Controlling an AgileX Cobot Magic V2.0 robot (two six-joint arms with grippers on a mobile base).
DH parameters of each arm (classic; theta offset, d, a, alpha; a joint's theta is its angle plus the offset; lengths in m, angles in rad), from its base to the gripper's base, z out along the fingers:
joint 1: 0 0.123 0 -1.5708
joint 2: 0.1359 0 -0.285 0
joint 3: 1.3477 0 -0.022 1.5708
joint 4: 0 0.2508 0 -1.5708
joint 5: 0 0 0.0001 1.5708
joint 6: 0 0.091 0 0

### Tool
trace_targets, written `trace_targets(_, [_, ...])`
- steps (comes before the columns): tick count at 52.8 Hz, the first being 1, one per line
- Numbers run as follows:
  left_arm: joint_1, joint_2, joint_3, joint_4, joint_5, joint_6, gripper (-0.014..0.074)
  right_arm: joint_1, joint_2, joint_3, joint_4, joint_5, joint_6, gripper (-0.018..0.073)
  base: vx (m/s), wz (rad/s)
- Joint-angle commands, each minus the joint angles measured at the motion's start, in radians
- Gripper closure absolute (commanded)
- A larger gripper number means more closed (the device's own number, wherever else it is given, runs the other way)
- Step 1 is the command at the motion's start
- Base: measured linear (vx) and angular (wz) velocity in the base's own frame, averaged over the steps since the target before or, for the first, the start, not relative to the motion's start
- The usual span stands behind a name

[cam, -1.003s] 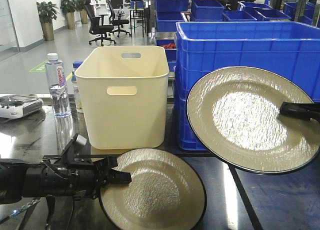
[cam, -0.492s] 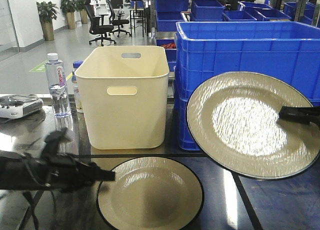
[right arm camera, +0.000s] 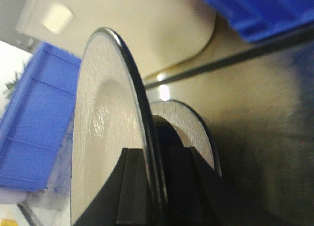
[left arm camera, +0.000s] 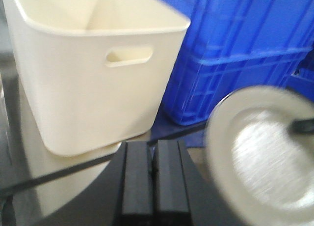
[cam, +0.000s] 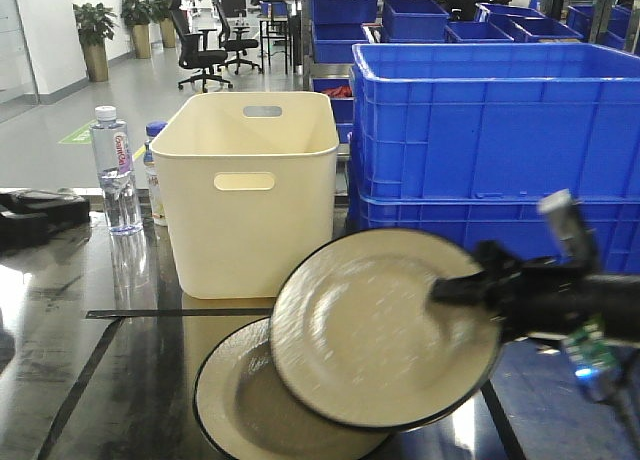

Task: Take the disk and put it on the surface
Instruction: 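Swing the right gripper's plate over and stack it on the first plate, then open the right gripper and withdraw it from the plate stack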

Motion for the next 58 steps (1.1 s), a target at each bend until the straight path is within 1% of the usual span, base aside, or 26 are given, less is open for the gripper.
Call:
trace_targets(1, [0.004, -0.063, -0.034, -0.029, -0.021, 0.003, 0.0606, 0.087, 0.003, -0.059, 0.097, -0.06, -0.017, 0.0568, 0.0, 0.0])
trace_targets(5, [0.004, -0.073, -0.033, 0.002, -0.01, -0.003, 0.0605, 0.152, 0.048, -0.098, 0.097, -0.092, -0.049, 0.0563, 0.0, 0.0])
trace_targets(10, [0.004, -0.071, -0.033, 0.03, 0.021, -0.038, 0.0604, 0.195, 0.091, -0.138, 0.092, -0.096, -0.052, 0.0539, 0.0, 0.0])
trace_targets(15, [0.004, -0.071, -0.033, 0.046, 0.027, -0.058, 0.0604, 0.209, 0.115, -0.166, 0.057, -0.089, -0.053, 0.0488, 0.0, 0.0])
trace_targets(21, [0.004, -0.072, -0.033, 0.045, 0.036, -0.058, 0.0604, 0.209, 0.121, -0.175, -0.01, -0.098, -0.057, 0.0382, 0.0, 0.0])
trace_targets(24, [0.004, -0.072, -0.033, 0.045, 0.041, -0.058, 0.0604, 0.208, 0.121, -0.177, -0.053, -0.111, -0.078, 0.0318, 0.0, 0.0])
trace_targets(26, [0.004, -0.072, -0.033, 0.046, 0.042, -0.058, 0.0604, 0.208, 0.121, -0.186, -0.103, -0.12, -0.098, 0.0257, 0.0, 0.0])
trace_targets(29, [0.004, -0.072, -0.033, 0.046, 0.046, -0.06, 0.0604, 0.208, 0.121, -0.199, -0.161, -0.136, -0.127, 0.019, 0.0, 0.0])
trace_targets(32, [0.004, -0.072, -0.033, 0.051, 0.049, -0.06, 0.0604, 0.208, 0.114, -0.219, -0.25, -0.164, -0.157, 0.0132, 0.0, 0.0])
trace_targets(38, [0.004, -0.071, -0.033, 0.072, 0.053, -0.061, 0.0604, 0.208, 0.099, -0.251, -0.398, -0.223, -0.169, 0.0056, 0.0, 0.0])
trace_targets(42, [0.004, -0.071, -0.033, 0.102, 0.055, -0.088, 0.0604, 0.208, 0.089, -0.268, -0.499, -0.259, -0.168, 0.0035, 0.0, 0.0])
trace_targets(46, [0.004, -0.071, -0.033, 0.138, 0.055, -0.113, 0.0604, 0.208, 0.077, -0.286, -0.601, -0.282, -0.166, 0.0034, 0.0, 0.0])
trace_targets(50, [0.004, -0.071, -0.033, 0.174, 0.055, -0.133, 0.0604, 0.208, 0.066, -0.296, -0.673, -0.296, -0.162, 0.0034, 0.0, 0.0])
trace_targets(54, [0.004, -0.071, -0.033, 0.219, 0.052, -0.16, 0.0604, 0.208, 0.051, -0.299, -0.722, -0.308, -0.156, 0.0039, 0.0, 0.0])
trace_targets(58, [0.004, -0.071, -0.033, 0.287, 0.044, -0.203, 0.0604, 0.204, 0.03, -0.298, -0.781, -0.317, -0.132, 0.0076, 0.0, 0.0])
